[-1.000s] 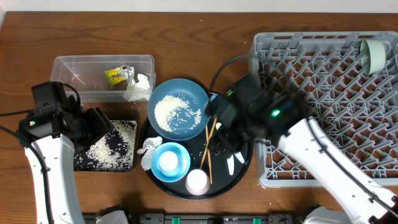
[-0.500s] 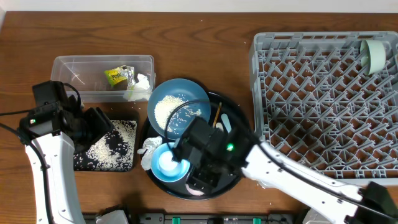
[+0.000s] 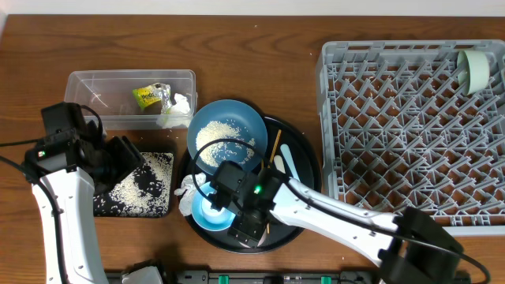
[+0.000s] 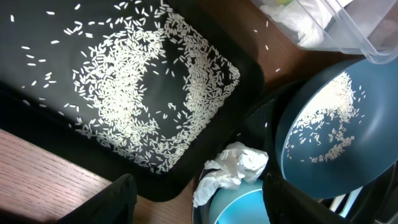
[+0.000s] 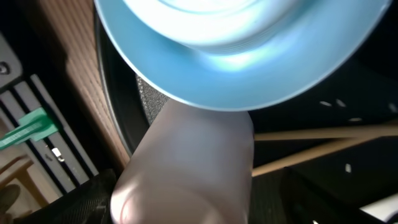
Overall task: Sort waste into correct bins and load items into the dishwasher rack
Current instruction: 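Reach the right gripper to the white cup on the round tray and grasp it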
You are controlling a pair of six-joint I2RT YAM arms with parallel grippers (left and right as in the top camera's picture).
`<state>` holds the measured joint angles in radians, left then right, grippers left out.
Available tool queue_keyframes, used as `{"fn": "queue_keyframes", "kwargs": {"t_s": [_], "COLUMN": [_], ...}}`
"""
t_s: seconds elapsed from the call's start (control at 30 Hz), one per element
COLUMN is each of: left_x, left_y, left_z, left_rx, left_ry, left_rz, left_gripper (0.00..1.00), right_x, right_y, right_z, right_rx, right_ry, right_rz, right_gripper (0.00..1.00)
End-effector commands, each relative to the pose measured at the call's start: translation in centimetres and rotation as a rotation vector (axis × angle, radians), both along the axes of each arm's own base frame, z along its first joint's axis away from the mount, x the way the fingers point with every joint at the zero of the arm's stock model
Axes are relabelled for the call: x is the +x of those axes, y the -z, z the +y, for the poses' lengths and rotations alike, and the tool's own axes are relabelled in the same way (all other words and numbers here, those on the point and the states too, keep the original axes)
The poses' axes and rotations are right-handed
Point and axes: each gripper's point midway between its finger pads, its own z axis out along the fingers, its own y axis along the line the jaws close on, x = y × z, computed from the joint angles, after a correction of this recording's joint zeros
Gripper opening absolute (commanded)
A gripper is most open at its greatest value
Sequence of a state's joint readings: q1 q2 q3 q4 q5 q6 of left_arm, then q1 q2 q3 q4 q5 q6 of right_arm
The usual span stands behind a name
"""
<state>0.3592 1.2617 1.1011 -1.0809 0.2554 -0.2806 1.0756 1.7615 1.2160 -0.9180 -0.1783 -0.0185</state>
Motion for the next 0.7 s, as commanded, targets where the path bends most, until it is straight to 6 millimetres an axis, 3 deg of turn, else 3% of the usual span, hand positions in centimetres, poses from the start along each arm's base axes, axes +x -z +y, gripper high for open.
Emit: {"fn": "queue_keyframes", "kwargs": {"t_s": [0.0,0.17,0.3,0.47,0.67], "left_x": [0.1,0.1,0.1,0.1,0.1], "left_y": [0.0,0.0,0.0,0.0,0.0], "left_z": [0.2,0.2,0.3,0.2,0.2], "left_rx": [0.008,0.008,0.008,0.008,0.008], "left_ry": [0.004,0.004,0.004,0.004,0.004], "left_rz": [0.004,0.004,0.003,0.004,0.004], "left_gripper": [0.66,0.66,0.66,0.66,0.67], "right_x": [-0.2,-0.4,-0.4,-0.7,-0.6], "right_y": [1.3,2.1,2.1,2.1,1.7], "right_z": [-0.3,-0.6,-0.9,-1.3,-1.3], "right_rx": [-0.050,-0.083,-0.091,-0.110,-0.112], "right_ry": [0.023,0.059,0.061,0.060,0.066], "right_rz": [0.007,0.026,0.030,0.039,0.040], "right_gripper": [0.79,0.73,0.62,0.58,0.47]}}
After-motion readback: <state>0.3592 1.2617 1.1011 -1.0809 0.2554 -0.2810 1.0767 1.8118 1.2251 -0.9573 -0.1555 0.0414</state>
